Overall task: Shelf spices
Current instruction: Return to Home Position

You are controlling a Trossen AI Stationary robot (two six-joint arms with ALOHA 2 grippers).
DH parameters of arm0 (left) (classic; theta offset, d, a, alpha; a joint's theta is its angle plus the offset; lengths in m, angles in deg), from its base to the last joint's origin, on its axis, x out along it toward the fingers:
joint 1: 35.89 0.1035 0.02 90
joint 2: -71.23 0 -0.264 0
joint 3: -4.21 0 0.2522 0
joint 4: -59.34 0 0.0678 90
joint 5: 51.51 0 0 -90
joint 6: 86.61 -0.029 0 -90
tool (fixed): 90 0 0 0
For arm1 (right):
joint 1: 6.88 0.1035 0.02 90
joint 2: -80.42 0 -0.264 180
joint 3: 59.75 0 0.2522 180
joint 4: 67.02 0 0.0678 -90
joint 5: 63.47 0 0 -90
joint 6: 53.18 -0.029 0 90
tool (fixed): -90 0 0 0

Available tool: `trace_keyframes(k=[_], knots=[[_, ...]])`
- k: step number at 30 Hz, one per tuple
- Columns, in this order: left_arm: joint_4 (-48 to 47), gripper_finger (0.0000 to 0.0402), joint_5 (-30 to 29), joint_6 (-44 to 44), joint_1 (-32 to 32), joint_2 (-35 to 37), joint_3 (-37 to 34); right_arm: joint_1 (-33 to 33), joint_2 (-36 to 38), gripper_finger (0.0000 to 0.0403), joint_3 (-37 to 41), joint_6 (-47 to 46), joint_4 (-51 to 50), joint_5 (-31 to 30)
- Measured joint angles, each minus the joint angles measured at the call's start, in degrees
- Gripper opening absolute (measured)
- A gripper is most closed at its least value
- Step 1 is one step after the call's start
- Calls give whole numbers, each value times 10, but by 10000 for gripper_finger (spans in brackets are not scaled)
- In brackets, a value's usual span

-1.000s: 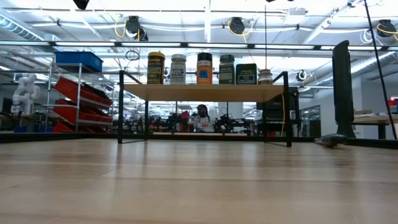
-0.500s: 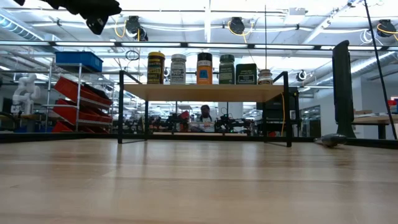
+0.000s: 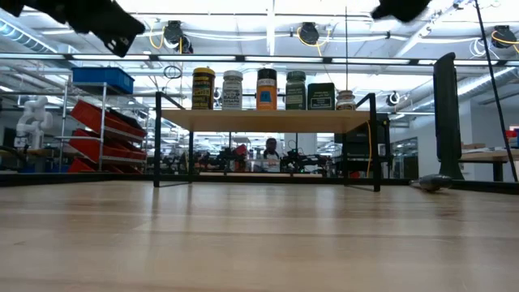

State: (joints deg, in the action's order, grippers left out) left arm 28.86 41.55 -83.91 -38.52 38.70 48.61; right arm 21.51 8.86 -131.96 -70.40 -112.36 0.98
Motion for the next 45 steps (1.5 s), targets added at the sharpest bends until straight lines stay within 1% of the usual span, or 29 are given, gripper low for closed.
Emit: trace_keyframes(k=[4, 8, 11, 16, 23, 26, 30, 37, 45], knots=[[11, 6, -6, -1, -2, 4, -21, 3, 54, 0, 113, -25, 99, -1], [10, 5, -7, -2, -2, 15, -35, 3, 109, 0, 215, -22, 212, 0], [14, 5, -8, -3, -2, 27, -38, 3, 140, 0, 267, 0, 278, 3], [25, 4, -8, -11, -2, 65, -69, 2, 176, 0, 333, 23, 337, 4], [58, 4, -8, 14, -1, 128, -144, -8, 214, 0, 406, 45, 393, 2], [87, 4, -1, 14, -1, 154, -176, -17, 231, 0, 436, 45, 415, 9], [97, 4, 0, 16, -1, 179, -210, -29, 253, 0, 468, 45, 438, 20], [109, 4, 1, 57, -1, 196, -257, -40, 274, 0, 497, 48, 456, 20], [152, 4, -1, 58, -1, 197, -292, -40, 274, 0, 539, 37, 511, 20]])
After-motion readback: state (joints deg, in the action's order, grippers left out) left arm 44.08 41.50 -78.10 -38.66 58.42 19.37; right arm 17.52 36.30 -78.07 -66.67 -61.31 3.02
